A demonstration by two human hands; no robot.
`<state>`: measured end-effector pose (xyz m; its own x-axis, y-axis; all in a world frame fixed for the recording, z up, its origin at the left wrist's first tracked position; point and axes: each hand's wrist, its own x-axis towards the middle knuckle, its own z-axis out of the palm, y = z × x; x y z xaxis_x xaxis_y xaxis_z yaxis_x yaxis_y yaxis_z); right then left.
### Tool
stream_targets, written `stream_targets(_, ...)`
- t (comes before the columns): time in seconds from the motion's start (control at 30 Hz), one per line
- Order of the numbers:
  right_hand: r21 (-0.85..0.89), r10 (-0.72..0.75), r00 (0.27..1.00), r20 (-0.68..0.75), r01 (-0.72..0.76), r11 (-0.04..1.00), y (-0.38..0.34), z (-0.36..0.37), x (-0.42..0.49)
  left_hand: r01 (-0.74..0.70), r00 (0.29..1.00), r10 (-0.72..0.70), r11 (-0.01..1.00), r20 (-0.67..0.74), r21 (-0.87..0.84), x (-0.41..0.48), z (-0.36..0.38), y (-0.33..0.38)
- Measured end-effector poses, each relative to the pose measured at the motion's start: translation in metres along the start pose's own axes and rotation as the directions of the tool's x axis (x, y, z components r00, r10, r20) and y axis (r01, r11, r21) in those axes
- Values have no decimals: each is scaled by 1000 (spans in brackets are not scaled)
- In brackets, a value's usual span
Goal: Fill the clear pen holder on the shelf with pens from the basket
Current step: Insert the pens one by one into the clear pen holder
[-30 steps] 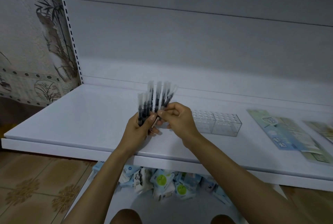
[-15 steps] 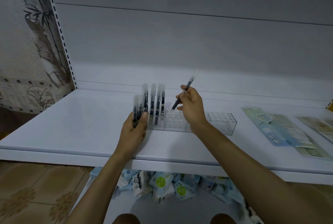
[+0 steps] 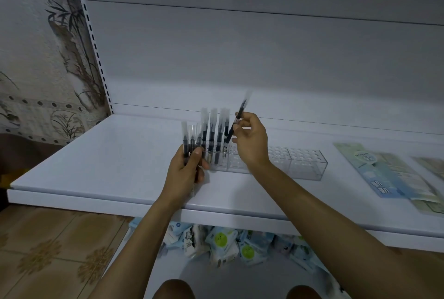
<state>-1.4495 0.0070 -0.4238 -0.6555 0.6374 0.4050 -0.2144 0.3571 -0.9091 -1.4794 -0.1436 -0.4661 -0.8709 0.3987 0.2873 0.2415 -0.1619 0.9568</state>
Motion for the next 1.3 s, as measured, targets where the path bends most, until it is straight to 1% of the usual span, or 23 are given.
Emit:
stream_targets(0.2,-130,-111,994,17,113,985,12,0,-3,-36,999,36,999,7,-8,1,-1,-2)
stream_targets(0.3,-178,-166,986,29,169,969,17,1,-7,-49,999,48,999,-19,-17,2,0,-3)
stream_targets(0.47,-197,-181,982,56,188,962,23,2,-9,-38,995,30,996,-96,-83,2,0,-3)
stream_targets(0.6,-215,-197,976,87,212,953,25,2,-9,-32,995,23,995,-100,-92,4,-1,-5)
stream_targets(0.87,-203,-186,982,37,189,961,27,2,-8,-32,995,22,994,-95,-103,4,0,-4)
stream_targets(1.03,-212,-143,988,56,152,965,26,1,-7,-37,995,28,994,-96,-100,3,-1,-4)
stream_targets(1.3,-213,-128,991,45,134,968,24,-1,-6,-24,995,12,993,-102,-117,3,0,-3)
